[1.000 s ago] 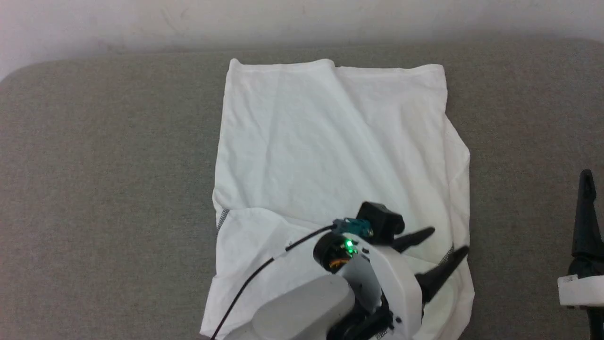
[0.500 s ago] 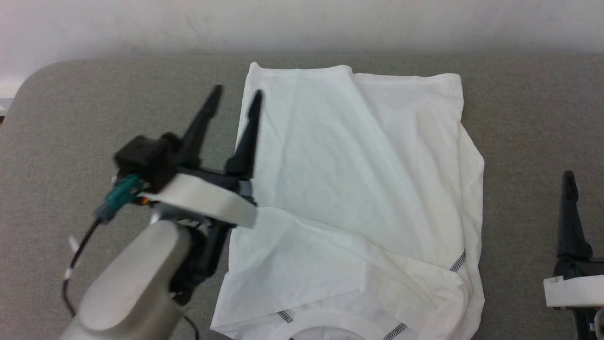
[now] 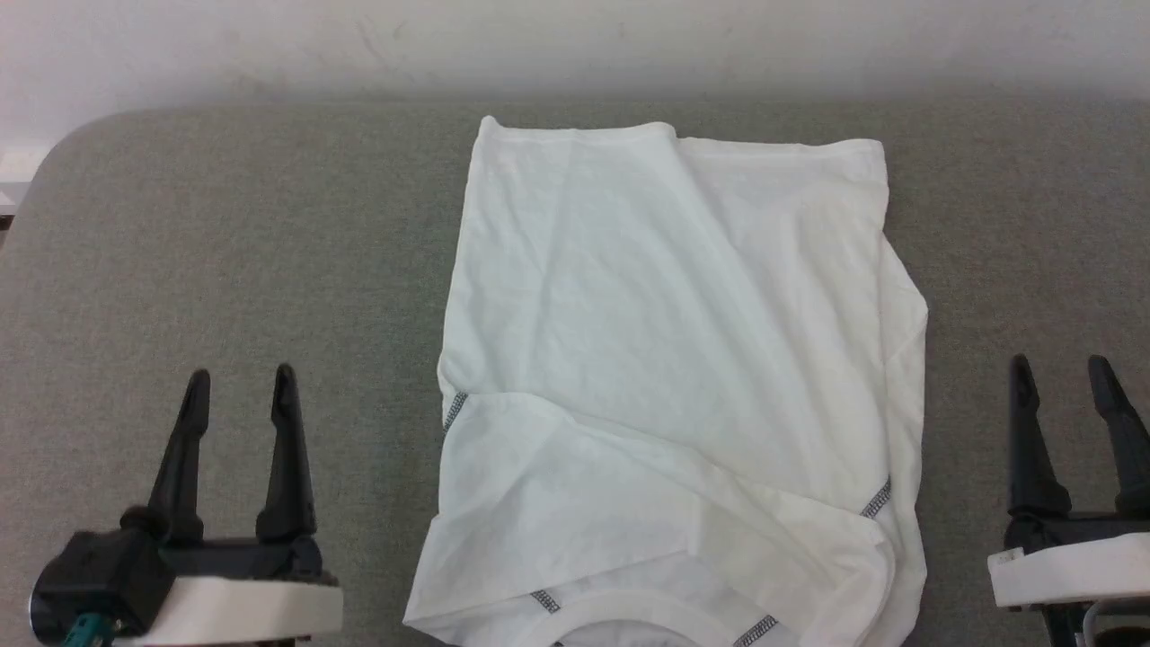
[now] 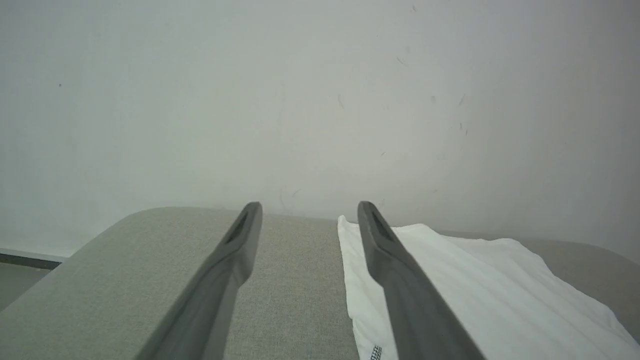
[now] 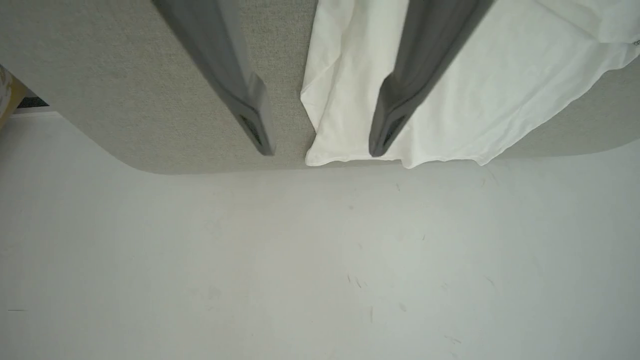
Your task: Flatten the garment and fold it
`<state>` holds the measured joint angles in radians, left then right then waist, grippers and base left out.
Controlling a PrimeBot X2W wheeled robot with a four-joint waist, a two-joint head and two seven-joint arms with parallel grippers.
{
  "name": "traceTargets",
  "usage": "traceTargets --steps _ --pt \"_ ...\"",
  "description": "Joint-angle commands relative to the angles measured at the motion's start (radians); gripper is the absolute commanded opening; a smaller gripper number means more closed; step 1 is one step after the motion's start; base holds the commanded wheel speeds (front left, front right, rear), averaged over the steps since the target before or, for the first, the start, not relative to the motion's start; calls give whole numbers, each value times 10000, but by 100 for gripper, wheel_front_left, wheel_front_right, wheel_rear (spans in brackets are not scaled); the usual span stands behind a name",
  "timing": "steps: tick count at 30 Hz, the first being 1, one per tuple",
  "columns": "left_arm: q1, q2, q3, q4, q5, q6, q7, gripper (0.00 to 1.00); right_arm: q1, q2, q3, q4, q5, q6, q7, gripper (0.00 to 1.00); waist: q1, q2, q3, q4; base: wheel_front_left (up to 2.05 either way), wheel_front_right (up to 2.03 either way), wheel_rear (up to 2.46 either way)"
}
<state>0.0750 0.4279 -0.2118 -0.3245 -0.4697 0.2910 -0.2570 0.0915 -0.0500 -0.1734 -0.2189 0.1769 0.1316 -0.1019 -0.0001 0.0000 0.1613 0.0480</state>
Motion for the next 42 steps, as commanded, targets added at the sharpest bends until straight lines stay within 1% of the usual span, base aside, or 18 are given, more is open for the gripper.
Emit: traceTargets --steps 1,6,8,11,14,18,22,28,29,36,42 --pt "286 -264 213 -38 120 -147 -46 100 111 -3 34 76 84 -9 -84 100 1 0 14 23 0 0 0" --pt "969 -1262 1056 119 566 -936 -46 100 224 -3 10 398 150 -9 -237 100 1 0 59 138 0 0 0" --pt "964 -1514 1192 188 713 -1342 -46 100 119 -3 -11 406 49 -9 -206 100 1 0 123 146 0 0 0" --pt "756 -1764 1459 282 984 -1774 -47 100 -251 -3 -47 290 -130 -9 9 100 1 0 280 90 0 0 0" --pt "524 -1995 1700 283 1214 -2113 -47 100 -830 -3 -41 147 -476 -9 544 100 1 0 521 -6 0 0 0" --pt "257 -2179 1918 317 1474 -2542 -47 100 -1775 -3 21 -52 -795 -9 1759 100 1 0 977 -118 0 0 0" --pt "-98 -2396 2174 339 1534 -2893 -47 100 -2872 -45 -103 91 -946 -9 3010 100 1 0 1519 -182 0 0 0" --pt "-541 -2658 2304 504 1626 -3395 -47 100 -4092 -198 -675 1055 -778 -9 4713 100 1 0 2089 -148 0 0 0" --pt "-541 -2658 2304 504 1626 -3395 -47 100 -4092 -198 -675 1055 -778 -9 4713 100 1 0 2089 -148 0 0 0" --pt "-806 -2905 2401 688 1783 -3717 -47 100 -4710 -614 -676 2181 -990 -9 5900 100 1 0 2495 6 0 0 0" --pt "-1008 -3015 2479 739 1903 -3891 -47 100 -4984 -769 -508 2576 -969 -9 6222 100 1 0 2830 212 0 0 0"
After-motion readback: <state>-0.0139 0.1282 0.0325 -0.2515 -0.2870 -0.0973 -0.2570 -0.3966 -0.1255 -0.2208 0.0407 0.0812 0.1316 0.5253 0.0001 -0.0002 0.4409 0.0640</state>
